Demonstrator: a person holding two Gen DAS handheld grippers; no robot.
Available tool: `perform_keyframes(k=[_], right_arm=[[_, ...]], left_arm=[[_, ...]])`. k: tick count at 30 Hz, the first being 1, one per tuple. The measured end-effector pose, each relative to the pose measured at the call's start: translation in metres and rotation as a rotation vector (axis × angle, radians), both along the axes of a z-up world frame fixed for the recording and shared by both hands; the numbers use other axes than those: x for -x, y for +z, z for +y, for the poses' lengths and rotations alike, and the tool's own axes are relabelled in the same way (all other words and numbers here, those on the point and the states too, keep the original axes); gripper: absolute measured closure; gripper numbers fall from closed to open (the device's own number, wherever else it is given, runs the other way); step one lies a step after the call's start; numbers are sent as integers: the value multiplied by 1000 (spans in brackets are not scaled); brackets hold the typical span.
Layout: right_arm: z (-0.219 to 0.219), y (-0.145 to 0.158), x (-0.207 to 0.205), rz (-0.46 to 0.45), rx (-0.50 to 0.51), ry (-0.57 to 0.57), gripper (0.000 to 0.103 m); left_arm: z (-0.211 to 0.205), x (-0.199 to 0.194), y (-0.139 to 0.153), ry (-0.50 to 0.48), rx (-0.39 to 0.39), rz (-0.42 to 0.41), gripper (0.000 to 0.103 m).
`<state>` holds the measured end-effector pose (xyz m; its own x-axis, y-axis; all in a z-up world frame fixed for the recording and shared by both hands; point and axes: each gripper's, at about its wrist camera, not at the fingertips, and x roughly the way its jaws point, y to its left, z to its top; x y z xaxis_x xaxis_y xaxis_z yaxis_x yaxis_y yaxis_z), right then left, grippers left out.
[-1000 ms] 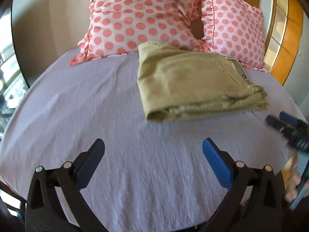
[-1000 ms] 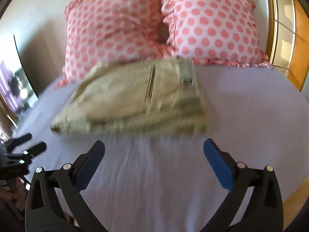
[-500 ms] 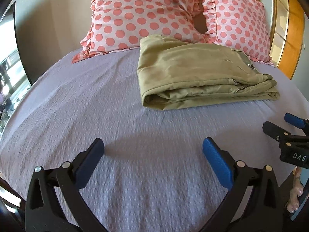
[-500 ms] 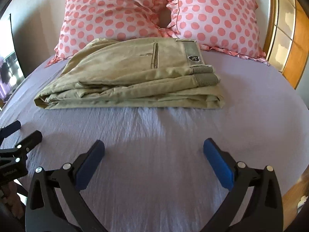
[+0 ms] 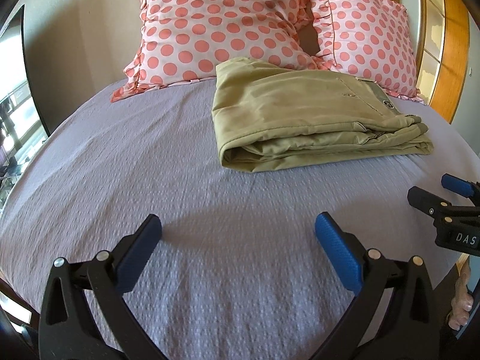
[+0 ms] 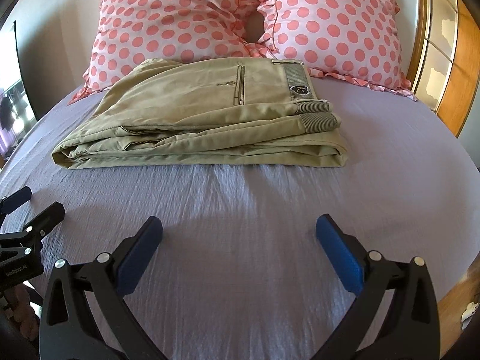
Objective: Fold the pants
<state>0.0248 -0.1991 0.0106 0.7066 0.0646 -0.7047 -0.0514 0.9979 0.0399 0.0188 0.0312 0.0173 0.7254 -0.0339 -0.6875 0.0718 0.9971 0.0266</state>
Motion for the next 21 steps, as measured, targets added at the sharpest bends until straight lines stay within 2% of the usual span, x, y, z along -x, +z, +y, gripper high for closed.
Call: perform_keyframes(k=[21], right_arm=[[2,0,0,-1,0,-3,1]], left_arm=[[0,0,0,1,0,-3,2]])
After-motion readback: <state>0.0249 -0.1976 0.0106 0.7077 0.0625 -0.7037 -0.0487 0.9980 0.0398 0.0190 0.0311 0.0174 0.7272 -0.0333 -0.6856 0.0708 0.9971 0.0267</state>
